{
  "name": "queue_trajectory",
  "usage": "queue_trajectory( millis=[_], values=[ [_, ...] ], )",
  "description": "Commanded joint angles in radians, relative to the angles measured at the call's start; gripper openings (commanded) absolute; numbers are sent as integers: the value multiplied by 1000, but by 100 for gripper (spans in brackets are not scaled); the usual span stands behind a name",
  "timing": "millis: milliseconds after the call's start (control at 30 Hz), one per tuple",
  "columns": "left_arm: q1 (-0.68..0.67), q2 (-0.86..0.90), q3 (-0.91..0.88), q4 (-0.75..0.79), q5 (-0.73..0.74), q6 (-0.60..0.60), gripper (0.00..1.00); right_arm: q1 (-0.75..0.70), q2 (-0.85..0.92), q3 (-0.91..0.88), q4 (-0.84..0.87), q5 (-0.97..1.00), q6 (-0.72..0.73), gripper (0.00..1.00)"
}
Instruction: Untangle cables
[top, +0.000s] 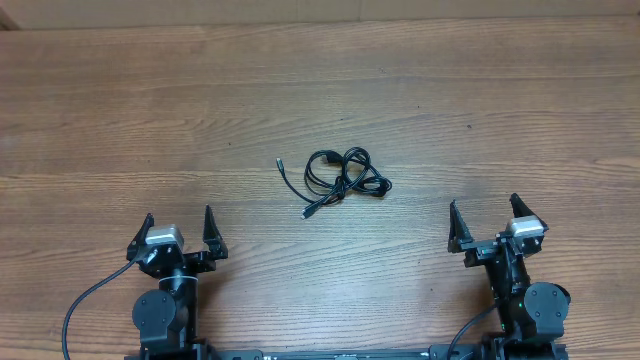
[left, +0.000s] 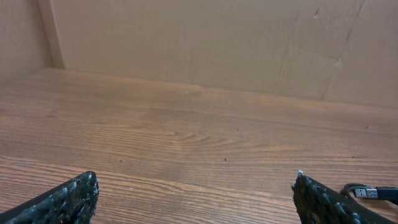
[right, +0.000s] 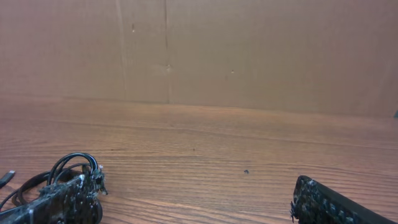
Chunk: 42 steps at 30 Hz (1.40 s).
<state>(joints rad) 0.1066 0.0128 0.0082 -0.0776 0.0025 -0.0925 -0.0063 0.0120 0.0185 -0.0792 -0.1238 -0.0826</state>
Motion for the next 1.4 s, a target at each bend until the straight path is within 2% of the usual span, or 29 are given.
queue_trajectory(
  millis=[0, 867, 1033, 1367],
  values=[
    [4, -8, -3, 0, -13, 29, 100, -2, -10, -11, 5, -1, -5, 100],
    [4, -8, -3, 4, -3, 26, 100, -2, -10, -11, 5, -1, -5, 100],
    [4, -8, -2, 11, 82, 26, 100, -2, -10, -11, 5, -1, -5, 100],
    [4, -8, 39, -52, 121, 26, 100, -2, -10, -11, 5, -1, -5, 100]
  ],
)
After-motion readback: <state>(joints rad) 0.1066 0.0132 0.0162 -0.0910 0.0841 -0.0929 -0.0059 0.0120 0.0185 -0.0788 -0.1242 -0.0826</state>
